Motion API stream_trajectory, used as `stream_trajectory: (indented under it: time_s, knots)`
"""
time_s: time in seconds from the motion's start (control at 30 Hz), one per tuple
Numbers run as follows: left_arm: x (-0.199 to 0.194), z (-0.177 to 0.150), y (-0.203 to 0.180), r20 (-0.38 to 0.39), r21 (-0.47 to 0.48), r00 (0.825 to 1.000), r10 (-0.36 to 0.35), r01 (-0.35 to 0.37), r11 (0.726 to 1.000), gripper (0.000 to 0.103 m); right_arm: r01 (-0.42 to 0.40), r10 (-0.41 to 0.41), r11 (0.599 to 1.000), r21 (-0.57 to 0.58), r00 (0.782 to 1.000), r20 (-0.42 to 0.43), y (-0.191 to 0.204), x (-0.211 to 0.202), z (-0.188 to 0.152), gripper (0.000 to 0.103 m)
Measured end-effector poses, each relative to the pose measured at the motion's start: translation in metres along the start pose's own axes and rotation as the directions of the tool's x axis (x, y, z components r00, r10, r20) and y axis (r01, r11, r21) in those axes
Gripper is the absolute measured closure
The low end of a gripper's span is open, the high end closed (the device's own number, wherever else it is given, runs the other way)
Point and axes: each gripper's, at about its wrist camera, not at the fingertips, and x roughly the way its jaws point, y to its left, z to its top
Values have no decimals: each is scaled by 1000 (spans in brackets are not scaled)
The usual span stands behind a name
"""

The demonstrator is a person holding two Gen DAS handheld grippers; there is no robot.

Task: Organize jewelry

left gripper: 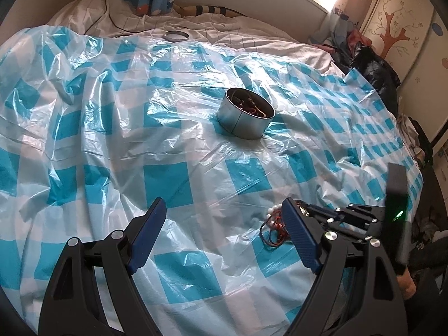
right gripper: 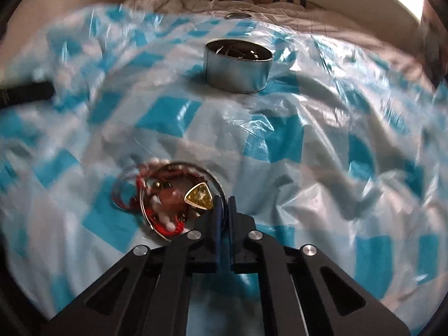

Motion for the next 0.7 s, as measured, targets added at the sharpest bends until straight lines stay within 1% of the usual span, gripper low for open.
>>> stream_trajectory:
  time_s: [0.07, 0.13, 0.17, 0.23, 0.3, 0.33, 0.37, 0.43, 0.53, 0.6, 0.7]
  knots:
    - [0, 0, 0, 0, -1, 1000, 1, -1, 1000, 23, -71, 69, 995, 75, 997, 36, -10, -10, 0, 99]
    - [1, 0, 1, -2, -3, 1000, 4, -4, 1000, 23, -136, 127, 981, 138, 989, 72, -18, -18, 1, 99]
    - [2, 0, 1, -4, -5, 1000, 4, -4, 1000, 23, -185, 168, 965, 185, 980, 102, -26, -24, 1, 99]
    - [5, 0, -1, -9, -1, 1000, 0, 0, 1000, 23, -262, 230, 935, 241, 961, 151, -36, -32, 3, 99]
    - [10, -2, -6, -21, 12, 1000, -8, 8, 1000, 23, -319, 268, 905, 283, 942, 204, -46, -40, 3, 99]
    - [14, -3, -10, -31, 25, 999, -17, 18, 1000, 23, -362, 298, 879, 310, 925, 235, -53, -43, 3, 99]
    - [17, -3, -13, -38, 34, 999, -23, 24, 999, 23, -385, 313, 862, 330, 916, 251, -58, -43, 4, 99]
    - [27, -6, -25, -66, 75, 997, -34, 39, 996, 23, -426, 339, 821, 380, 899, 276, -70, -42, 3, 99]
    - [44, -15, -45, -124, 150, 992, -36, 55, 987, 23, -455, 357, 777, 434, 887, 292, -84, -40, 0, 98]
    - [56, -25, -57, -165, 202, 986, -18, 52, 978, 23, -471, 365, 762, 445, 879, 306, -88, -41, -1, 98]
    - [73, -40, -65, -210, 262, 977, 38, 19, 965, 23, -481, 369, 753, 448, 873, 318, -92, -41, -1, 98]
